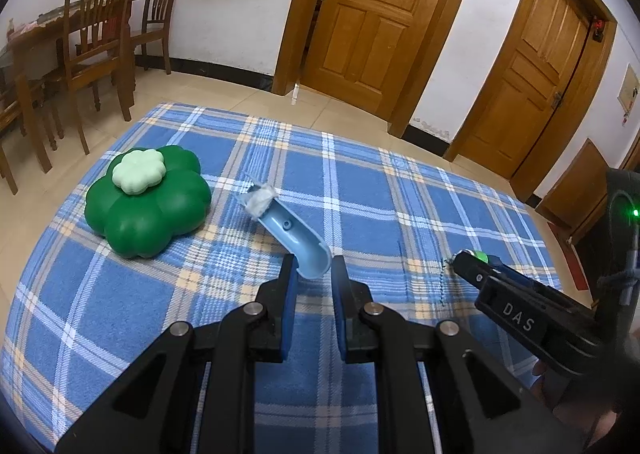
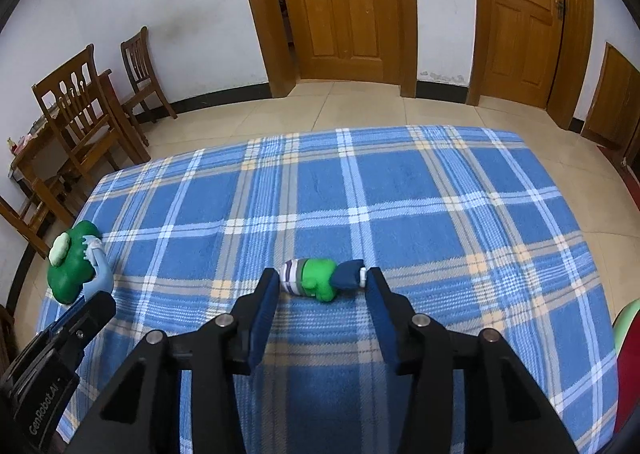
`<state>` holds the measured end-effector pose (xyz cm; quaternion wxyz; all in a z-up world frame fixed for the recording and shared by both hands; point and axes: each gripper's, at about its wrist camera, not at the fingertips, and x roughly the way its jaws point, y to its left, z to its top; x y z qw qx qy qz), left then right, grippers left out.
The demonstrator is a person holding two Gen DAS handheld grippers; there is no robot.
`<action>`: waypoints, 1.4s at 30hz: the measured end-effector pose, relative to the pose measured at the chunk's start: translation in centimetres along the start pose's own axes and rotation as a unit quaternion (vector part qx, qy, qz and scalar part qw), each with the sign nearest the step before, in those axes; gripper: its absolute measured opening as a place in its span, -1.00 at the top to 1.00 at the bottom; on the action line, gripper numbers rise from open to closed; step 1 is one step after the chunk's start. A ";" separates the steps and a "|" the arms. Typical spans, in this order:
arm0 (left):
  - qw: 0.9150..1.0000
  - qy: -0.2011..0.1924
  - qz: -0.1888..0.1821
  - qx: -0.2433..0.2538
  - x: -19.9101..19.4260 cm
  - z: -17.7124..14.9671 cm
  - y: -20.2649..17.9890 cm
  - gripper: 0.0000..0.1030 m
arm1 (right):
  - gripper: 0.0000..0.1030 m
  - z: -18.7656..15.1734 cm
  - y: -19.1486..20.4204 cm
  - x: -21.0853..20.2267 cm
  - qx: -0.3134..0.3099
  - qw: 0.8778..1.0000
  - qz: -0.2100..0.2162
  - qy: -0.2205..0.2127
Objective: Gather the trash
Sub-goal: 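Carry the green toy figure over the red bucket with right tool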
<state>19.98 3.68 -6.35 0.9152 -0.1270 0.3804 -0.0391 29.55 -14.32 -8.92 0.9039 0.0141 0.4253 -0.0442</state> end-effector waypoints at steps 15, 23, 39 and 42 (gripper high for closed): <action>1.000 -0.006 -0.007 0.004 -0.4 -0.1 -0.3 0.70 | 0.08 -2.1 -3.3 -4.9 0.036 0.999 0.028 -0.012; 1.000 -0.010 -0.016 0.010 -0.8 -0.1 -1.1 0.70 | 0.08 -3.8 -5.3 -8.2 0.050 0.998 0.032 -0.023; 0.998 -0.009 -0.049 0.036 -3.5 -0.8 -5.2 0.70 | 0.08 -6.7 -11.6 -16.0 0.093 0.994 0.019 -0.062; 0.997 -0.005 -0.061 0.047 -4.4 -1.1 -6.7 0.71 | 0.08 -7.2 -13.0 -17.4 0.106 0.992 0.016 -0.071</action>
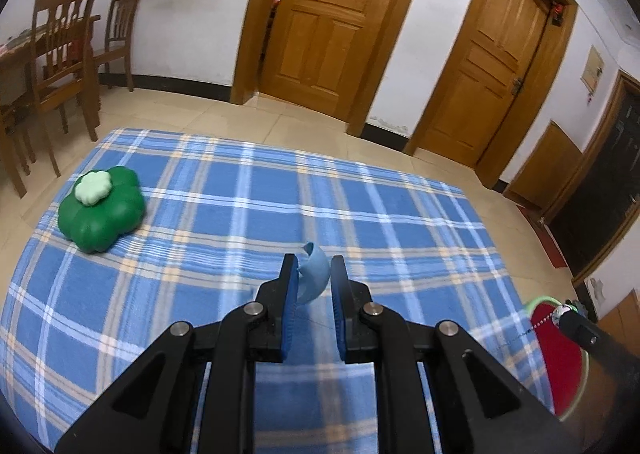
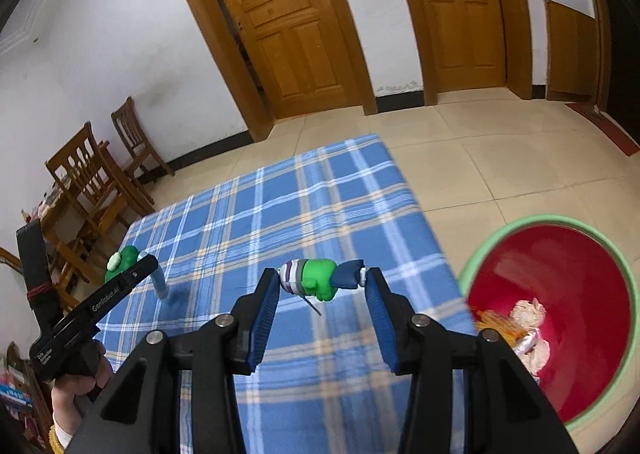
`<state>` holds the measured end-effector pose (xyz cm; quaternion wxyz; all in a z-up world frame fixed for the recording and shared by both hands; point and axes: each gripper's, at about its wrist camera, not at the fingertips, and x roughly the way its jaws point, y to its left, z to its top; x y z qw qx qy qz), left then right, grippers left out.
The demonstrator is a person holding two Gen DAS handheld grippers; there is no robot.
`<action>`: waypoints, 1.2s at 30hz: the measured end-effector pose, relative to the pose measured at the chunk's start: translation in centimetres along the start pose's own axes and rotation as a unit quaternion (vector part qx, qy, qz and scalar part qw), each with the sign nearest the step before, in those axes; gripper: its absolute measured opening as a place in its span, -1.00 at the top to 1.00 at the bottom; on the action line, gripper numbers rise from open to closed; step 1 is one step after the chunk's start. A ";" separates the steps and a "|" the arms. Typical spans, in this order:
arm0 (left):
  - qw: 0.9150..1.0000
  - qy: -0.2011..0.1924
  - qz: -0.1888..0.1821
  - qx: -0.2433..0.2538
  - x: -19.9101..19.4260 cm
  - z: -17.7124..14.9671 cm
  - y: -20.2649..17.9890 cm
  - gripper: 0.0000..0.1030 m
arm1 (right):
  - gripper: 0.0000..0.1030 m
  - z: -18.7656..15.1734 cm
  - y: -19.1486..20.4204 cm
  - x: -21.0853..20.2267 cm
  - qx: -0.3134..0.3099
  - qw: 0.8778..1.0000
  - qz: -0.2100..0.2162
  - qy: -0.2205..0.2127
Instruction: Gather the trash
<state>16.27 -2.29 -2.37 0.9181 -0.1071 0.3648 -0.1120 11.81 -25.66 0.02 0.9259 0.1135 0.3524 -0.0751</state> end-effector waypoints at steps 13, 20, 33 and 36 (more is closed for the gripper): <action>0.996 0.013 -0.074 0.051 -2.9 -1.0 -7.8 0.71 | 0.08 -0.8 -7.4 -6.0 0.063 0.997 -0.028 -0.047; 0.991 0.022 -0.103 0.083 -4.0 -1.8 -11.4 0.71 | 0.08 -1.7 -11.1 -7.8 0.097 0.993 -0.044 -0.056; 0.995 0.051 -0.052 0.072 -2.3 -2.0 -9.6 0.59 | 0.07 -3.6 -16.0 -8.7 0.155 0.985 -0.054 -0.057; 0.995 0.062 -0.041 0.060 -1.6 -2.2 -8.7 0.38 | 0.07 -3.8 -16.4 -8.6 0.162 0.984 -0.054 -0.054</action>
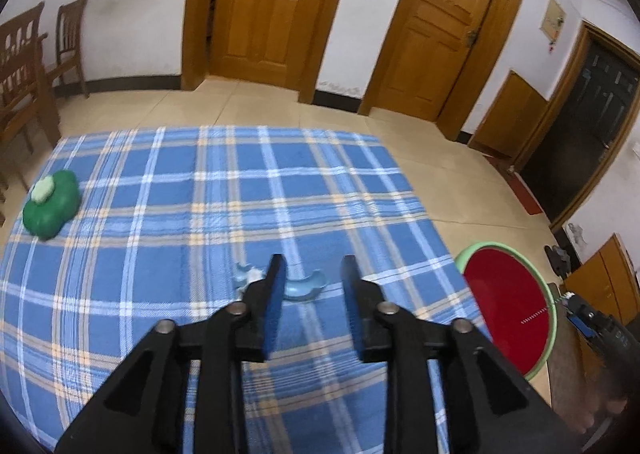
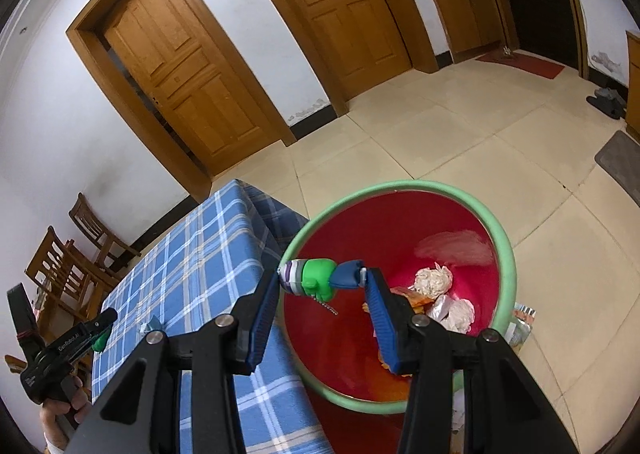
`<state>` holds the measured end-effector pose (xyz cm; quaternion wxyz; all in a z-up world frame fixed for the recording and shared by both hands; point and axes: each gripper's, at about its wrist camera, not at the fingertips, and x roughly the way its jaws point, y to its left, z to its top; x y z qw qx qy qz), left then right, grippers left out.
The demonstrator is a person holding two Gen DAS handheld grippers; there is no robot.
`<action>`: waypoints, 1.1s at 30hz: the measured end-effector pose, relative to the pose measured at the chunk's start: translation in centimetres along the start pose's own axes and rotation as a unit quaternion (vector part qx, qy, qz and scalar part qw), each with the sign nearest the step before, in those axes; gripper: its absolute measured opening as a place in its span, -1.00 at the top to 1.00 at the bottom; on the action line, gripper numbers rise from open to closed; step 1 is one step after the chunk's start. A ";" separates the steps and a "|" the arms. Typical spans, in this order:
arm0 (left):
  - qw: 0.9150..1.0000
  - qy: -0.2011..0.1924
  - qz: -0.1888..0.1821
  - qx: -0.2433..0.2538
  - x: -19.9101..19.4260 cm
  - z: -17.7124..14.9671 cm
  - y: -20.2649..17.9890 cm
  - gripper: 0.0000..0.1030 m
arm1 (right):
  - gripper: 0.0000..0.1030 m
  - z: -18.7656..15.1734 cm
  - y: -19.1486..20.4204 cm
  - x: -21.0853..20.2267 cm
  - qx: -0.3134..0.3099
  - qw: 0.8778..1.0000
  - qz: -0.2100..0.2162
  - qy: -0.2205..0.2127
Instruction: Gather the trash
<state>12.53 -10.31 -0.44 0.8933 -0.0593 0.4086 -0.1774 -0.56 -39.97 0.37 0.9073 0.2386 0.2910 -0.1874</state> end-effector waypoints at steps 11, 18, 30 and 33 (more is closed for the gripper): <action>0.998 0.056 0.021 -0.034 4.6 -1.2 0.6 -0.08 | 0.07 -0.2 -1.8 0.3 0.017 1.000 -0.010 0.007; 0.997 0.058 0.047 -0.009 6.7 -1.6 -0.6 -0.21 | 0.07 -0.4 -2.3 1.0 0.023 1.000 -0.013 0.017; 0.997 0.047 0.056 0.004 8.5 -0.7 -0.9 -0.21 | 0.07 -0.5 -3.3 1.8 0.033 0.999 -0.018 0.028; 0.998 0.044 0.047 -0.005 8.3 -0.4 -0.6 -0.21 | 0.07 -0.5 -3.5 1.8 0.035 0.999 -0.019 0.028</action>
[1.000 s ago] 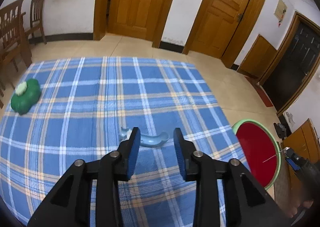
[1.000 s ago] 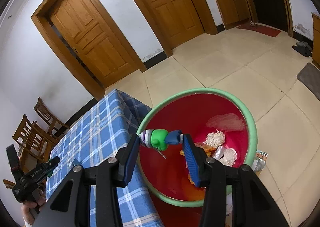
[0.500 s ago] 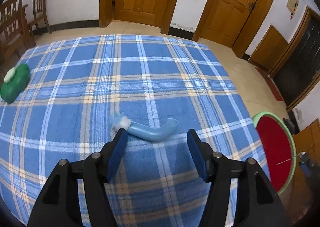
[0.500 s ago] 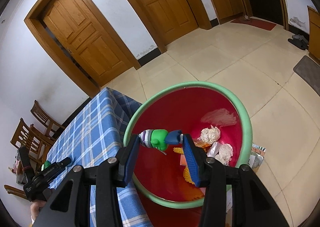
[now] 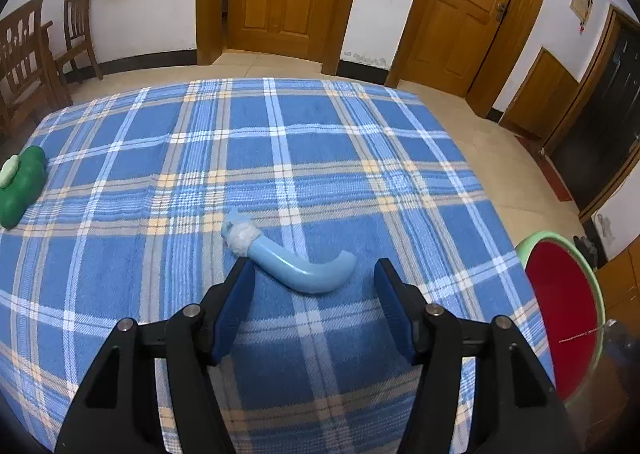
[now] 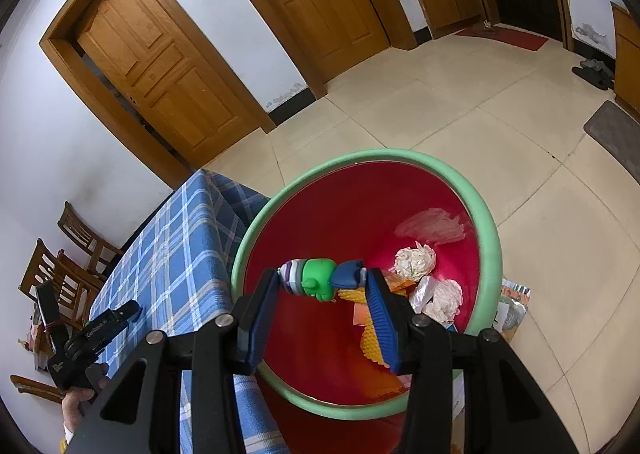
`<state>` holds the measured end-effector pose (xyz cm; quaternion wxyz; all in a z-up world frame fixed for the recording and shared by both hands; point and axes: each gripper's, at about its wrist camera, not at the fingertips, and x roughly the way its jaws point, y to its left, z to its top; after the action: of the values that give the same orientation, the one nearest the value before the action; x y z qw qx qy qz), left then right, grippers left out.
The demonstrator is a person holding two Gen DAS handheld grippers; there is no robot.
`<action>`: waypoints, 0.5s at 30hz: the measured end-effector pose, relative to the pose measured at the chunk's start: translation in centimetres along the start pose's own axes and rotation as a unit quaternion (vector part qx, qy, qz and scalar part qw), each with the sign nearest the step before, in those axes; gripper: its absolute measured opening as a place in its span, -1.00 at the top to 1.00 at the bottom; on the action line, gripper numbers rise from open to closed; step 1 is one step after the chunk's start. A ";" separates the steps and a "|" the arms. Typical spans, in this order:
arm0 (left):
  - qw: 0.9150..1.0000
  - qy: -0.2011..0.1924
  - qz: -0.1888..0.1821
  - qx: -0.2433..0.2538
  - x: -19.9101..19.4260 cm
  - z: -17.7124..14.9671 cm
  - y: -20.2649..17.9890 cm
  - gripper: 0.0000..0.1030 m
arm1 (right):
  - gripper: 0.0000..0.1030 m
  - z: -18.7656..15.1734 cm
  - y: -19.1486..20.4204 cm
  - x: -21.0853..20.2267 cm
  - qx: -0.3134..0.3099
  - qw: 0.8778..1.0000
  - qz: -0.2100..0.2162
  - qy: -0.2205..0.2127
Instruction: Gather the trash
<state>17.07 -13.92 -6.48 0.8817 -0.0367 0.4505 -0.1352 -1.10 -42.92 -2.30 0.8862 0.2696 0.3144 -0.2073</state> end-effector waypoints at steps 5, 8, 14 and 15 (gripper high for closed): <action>1.000 -0.012 0.003 -0.028 -0.4 0.7 1.3 -0.21 | 0.07 -0.1 -0.3 0.4 0.003 1.000 0.000 0.002; 0.999 -0.006 -0.007 -0.045 -0.1 1.0 2.0 -0.14 | 0.07 -0.2 -0.4 0.6 0.005 1.000 0.000 0.005; 0.998 -0.003 -0.011 -0.055 0.7 1.5 2.1 0.34 | 0.07 -0.2 -0.6 0.7 0.007 1.000 0.000 0.006; 0.998 -0.001 -0.012 -0.055 0.7 1.5 2.0 0.41 | 0.07 -0.2 -0.6 0.7 0.007 1.000 0.000 0.006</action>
<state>19.08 -12.28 -6.57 0.8770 -0.0908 0.4561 -0.1206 -1.00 -43.42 -3.13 0.8824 0.2770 0.3181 -0.2085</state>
